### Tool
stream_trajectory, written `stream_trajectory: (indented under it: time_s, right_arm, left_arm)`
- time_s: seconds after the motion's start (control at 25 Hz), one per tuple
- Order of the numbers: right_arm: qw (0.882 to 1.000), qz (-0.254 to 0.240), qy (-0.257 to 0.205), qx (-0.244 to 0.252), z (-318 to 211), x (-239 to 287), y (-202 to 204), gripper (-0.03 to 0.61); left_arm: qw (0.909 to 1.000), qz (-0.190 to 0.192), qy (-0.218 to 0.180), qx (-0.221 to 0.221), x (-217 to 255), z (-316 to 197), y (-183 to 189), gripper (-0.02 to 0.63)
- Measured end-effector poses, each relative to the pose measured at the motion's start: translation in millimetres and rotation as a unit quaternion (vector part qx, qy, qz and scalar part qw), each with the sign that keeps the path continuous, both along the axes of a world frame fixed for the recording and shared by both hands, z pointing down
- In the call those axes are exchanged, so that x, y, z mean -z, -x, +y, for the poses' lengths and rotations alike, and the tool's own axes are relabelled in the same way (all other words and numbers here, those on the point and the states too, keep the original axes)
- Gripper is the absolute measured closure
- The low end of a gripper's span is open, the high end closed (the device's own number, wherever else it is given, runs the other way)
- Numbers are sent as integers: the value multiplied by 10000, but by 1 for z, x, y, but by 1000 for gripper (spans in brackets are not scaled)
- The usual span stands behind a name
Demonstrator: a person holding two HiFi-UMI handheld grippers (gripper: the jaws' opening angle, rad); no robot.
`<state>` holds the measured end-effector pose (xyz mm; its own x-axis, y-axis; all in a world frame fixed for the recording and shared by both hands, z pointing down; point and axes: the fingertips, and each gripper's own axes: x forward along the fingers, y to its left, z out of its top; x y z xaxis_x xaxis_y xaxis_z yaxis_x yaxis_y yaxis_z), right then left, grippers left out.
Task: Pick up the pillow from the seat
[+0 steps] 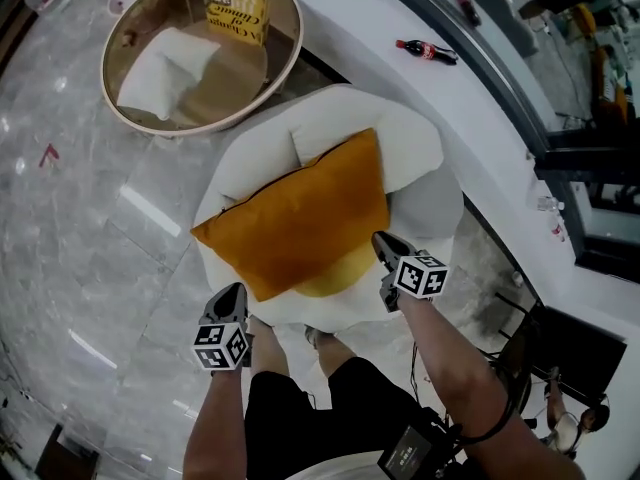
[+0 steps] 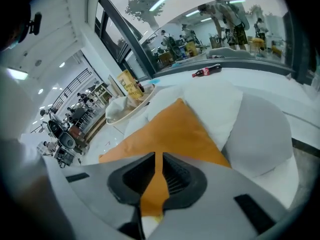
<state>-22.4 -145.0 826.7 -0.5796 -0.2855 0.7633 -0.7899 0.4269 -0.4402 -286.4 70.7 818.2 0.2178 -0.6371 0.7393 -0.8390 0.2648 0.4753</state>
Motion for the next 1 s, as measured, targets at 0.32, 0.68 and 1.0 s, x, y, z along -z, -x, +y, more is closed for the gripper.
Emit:
stream_trajectory:
  time_s: [0.32, 0.68, 1.0]
  right_arm:
    - [9997, 197, -171, 22, -36, -35, 22, 441]
    - [9977, 417, -430, -303, -119, -54, 41, 282]
    - [9956, 504, -499, -609, -167, -79, 56, 229]
  left_arm:
    - [9992, 136, 86, 372, -38, -13, 25, 473]
    - [9944, 354, 277, 956, -72, -32, 51, 243]
    - [9934, 622, 515, 811, -107, -45, 50, 219]
